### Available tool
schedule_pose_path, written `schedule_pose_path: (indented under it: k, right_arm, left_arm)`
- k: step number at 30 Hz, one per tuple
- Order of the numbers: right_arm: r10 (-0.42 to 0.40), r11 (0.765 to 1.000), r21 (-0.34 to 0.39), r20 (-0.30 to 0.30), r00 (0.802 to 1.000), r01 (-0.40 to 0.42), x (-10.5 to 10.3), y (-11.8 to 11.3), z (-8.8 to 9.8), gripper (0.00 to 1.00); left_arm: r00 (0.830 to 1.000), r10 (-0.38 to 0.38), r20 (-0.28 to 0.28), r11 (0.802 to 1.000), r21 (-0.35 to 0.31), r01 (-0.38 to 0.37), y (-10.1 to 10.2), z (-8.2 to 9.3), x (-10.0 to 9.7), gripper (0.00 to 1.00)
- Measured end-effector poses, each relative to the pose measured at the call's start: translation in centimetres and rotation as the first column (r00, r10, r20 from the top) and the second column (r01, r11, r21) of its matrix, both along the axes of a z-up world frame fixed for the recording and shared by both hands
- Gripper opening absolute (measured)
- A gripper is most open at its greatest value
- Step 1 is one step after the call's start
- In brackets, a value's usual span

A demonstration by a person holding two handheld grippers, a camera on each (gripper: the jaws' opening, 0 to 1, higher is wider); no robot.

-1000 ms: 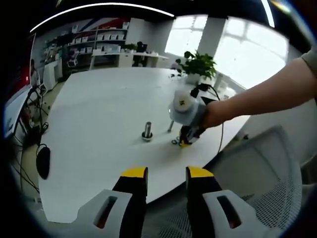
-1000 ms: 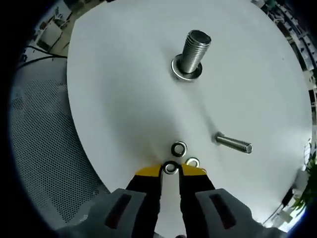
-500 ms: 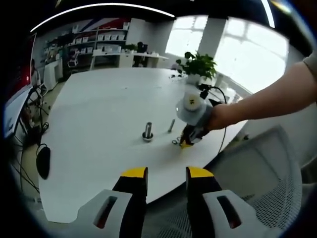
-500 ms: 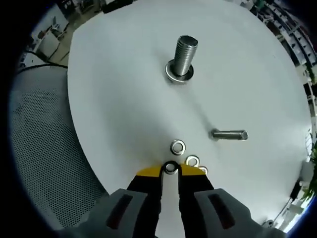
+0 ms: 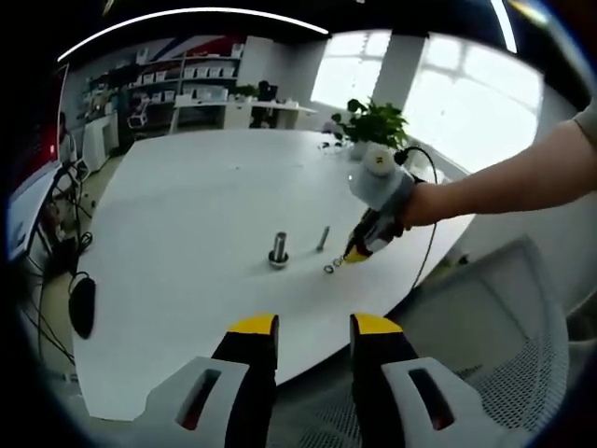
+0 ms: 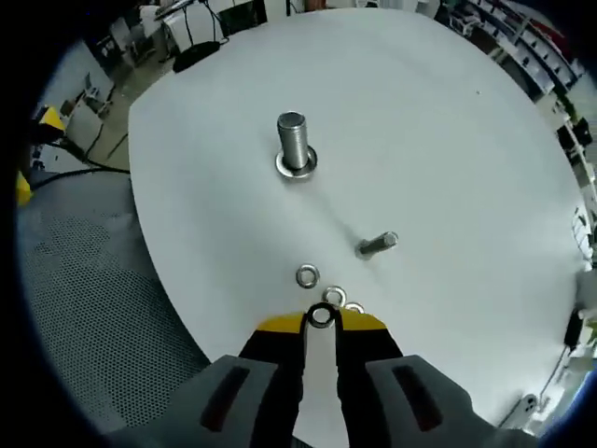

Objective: Place the washer onto the threaded stud by aligning its center hole with the stud, sliding it down to the base, and recovering from edge contact or off-axis alignment until the washer reaches the visible bottom stop.

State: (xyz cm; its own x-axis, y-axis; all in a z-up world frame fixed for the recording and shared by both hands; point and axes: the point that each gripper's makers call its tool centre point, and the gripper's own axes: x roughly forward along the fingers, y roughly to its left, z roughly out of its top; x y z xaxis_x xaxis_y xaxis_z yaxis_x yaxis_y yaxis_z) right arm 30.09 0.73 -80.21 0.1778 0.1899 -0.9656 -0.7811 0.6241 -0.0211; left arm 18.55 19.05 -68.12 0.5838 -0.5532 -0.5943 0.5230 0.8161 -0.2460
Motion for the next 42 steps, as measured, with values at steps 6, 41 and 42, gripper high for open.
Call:
schedule_pose_path:
  k: [6, 41, 42]
  right_arm:
    - [-0.025, 0.999, 0.049, 0.050, 0.998, 0.023, 2.0, 0.4, 1.9, 0.13]
    - [0.055, 0.998, -0.003, 0.080, 0.995, -0.055, 5.2, 1.9, 1.6, 0.13]
    - [0.057, 0.998, -0.006, 0.078, 0.995, -0.057, 5.2, 1.8, 1.5, 0.13]
  left_arm:
    - [1.000, -0.002, 0.002, 1.000, -0.003, 0.002, -0.1, 0.0, 0.0, 0.28]
    - [1.000, 0.007, 0.002, 1.000, -0.008, -0.007, 0.1, 0.0, 0.1, 0.28]
    - [1.000, 0.008, 0.003, 1.000, -0.008, -0.008, 0.1, 0.0, 0.1, 0.28]
